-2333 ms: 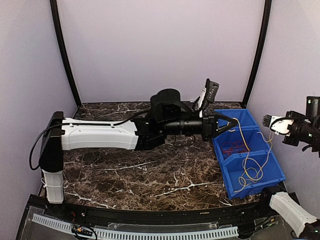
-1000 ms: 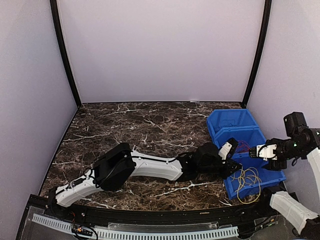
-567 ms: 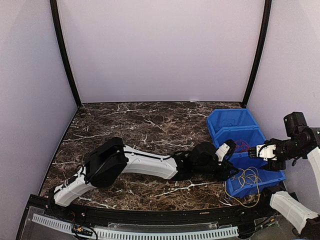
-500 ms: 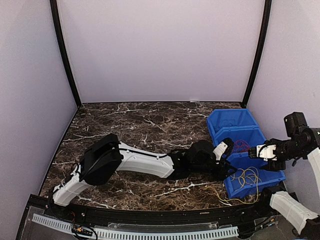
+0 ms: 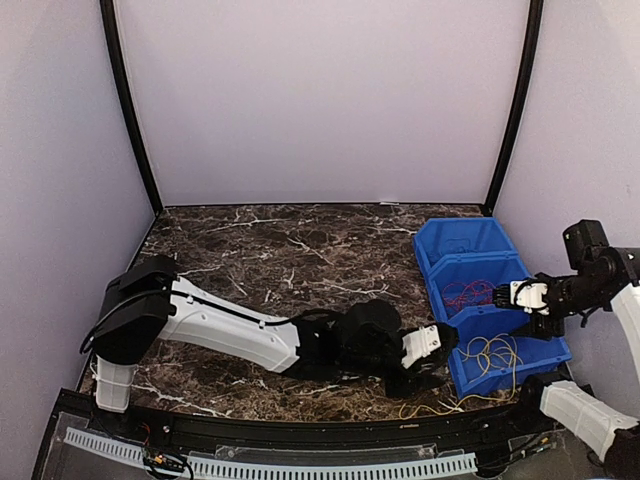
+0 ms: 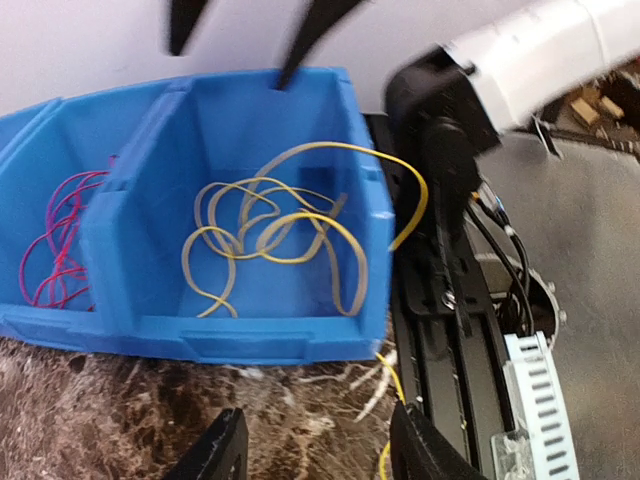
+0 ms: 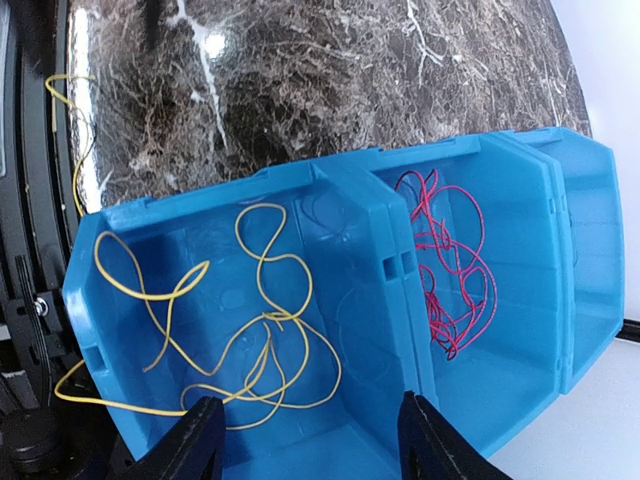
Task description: Untangle the cables
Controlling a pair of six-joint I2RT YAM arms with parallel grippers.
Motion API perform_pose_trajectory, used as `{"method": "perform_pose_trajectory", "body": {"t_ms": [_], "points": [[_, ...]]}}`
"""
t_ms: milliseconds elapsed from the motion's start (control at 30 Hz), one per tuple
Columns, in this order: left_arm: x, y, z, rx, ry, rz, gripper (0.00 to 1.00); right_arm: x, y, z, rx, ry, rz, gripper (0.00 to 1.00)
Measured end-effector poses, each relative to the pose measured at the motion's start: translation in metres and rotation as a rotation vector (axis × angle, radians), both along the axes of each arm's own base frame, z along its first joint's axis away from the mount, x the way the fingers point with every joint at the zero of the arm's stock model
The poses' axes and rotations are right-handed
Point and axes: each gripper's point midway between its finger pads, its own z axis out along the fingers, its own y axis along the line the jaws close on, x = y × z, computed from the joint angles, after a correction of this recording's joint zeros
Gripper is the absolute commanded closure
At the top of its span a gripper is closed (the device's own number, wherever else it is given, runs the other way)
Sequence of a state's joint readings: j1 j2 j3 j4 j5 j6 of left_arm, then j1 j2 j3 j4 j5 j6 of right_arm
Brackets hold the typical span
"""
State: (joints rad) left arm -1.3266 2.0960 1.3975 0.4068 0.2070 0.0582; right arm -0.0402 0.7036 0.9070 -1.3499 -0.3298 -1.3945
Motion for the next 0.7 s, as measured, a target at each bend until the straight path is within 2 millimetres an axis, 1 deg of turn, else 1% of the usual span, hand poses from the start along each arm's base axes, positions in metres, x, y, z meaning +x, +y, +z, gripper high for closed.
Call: {"method": "perform_pose_trajectory", "body": {"t_ms": [100, 167, 200, 267, 367, 433, 500, 633, 667, 700], "points": [[-0.032, -0.002, -0.016, 0.076, -0.063, -0.099, 0.46, 0.008, 0.007, 0.008, 0.053, 0.029, -0.01, 0.4], [-0.048, -0.003, -0.027, 0.127, -0.08, -0.145, 0.43, 0.014, 0.012, 0.014, 0.091, 0.043, -0.018, 0.4], [-0.052, -0.003, -0.033, 0.157, -0.086, -0.156, 0.43, 0.015, 0.012, 0.014, 0.095, 0.043, -0.019, 0.4], [-0.052, -0.002, -0.044, 0.215, -0.086, -0.153, 0.42, 0.018, 0.014, 0.015, 0.113, 0.05, -0.025, 0.4], [-0.045, 0.0, -0.063, 0.317, -0.071, -0.119, 0.42, 0.018, 0.016, 0.016, 0.123, 0.048, -0.025, 0.39], [-0.04, 0.003, -0.076, 0.376, -0.059, -0.088, 0.44, 0.018, 0.016, 0.016, 0.128, 0.046, -0.025, 0.4], [-0.035, 0.01, -0.088, 0.43, -0.052, -0.058, 0.5, 0.018, 0.017, 0.017, 0.13, 0.046, -0.027, 0.4], [-0.031, 0.023, -0.112, 0.526, -0.03, -0.022, 0.64, 0.019, 0.017, 0.017, 0.136, 0.046, -0.032, 0.4], [-0.031, 0.023, -0.113, 0.529, -0.026, -0.019, 0.71, 0.019, 0.017, 0.017, 0.137, 0.045, -0.032, 0.4], [-0.031, 0.022, -0.111, 0.531, -0.02, -0.015, 0.81, 0.02, 0.017, 0.017, 0.136, 0.045, -0.033, 0.41]]}}
